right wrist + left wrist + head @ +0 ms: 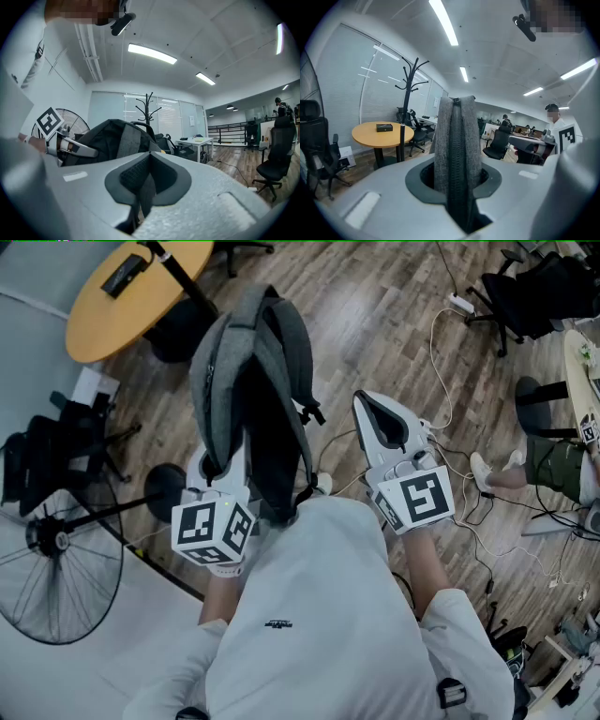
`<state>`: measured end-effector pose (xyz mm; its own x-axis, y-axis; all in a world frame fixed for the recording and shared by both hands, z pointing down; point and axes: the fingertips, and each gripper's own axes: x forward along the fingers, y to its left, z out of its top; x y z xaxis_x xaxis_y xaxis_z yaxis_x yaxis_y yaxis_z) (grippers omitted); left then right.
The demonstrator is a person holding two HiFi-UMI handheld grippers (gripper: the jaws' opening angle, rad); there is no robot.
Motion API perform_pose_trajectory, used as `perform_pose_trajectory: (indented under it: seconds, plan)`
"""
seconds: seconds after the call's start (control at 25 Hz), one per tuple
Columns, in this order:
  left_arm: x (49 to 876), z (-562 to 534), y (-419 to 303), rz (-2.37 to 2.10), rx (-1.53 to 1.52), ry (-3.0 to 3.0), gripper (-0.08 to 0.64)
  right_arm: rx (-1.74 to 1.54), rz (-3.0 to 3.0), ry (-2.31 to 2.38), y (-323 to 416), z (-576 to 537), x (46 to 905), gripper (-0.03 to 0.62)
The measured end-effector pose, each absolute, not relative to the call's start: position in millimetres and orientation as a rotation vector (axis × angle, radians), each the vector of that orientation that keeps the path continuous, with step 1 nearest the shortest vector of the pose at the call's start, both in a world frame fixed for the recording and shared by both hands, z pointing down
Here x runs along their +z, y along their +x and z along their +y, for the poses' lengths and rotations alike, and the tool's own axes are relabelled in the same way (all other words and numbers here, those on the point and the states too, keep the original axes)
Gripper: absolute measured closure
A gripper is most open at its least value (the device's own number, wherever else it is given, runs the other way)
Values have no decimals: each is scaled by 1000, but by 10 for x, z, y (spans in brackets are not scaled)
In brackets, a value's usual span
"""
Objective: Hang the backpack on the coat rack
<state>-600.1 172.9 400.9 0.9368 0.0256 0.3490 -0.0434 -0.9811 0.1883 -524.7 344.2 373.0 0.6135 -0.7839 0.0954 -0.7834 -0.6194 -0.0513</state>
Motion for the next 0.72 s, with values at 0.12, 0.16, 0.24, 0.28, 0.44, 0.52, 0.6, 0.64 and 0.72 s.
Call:
perform_pose_trajectory:
  seconds: [0.12,0.16,0.24,0.28,0.44,0.52,0.6,0.64,0.72]
  plan:
    - [4035,1703,-5954,-6,529,2898,454,-173,1363,-2830,-5203,3436,3736,591]
    - [4050,1697,-5942,-2,536,2896,454,-175,1354,-2829,-5198,3441,3741,591]
    - [4084,1683,-5916,10,553,2889,454,-177,1318,-2815,-5184,3455,3749,591]
    - [4094,1668,-5898,18,558,2886,454,-179,1301,-2805,-5170,3449,3753,591]
    - [4126,1559,-5794,42,565,2870,454,-240,1346,-2783,-5128,3267,3832,591]
    - [4160,1479,-5753,44,577,2854,454,-263,1389,-2788,-5128,3127,3870,591]
    - [4173,1355,-5713,31,582,2839,454,-284,1454,-2768,-5138,2940,3881,591]
    - [4164,1272,-5689,20,577,2834,454,-300,1493,-2738,-5140,2831,3872,591]
    - [4121,1077,-5632,-2,559,2826,454,-310,1548,-2694,-5109,2621,3824,591]
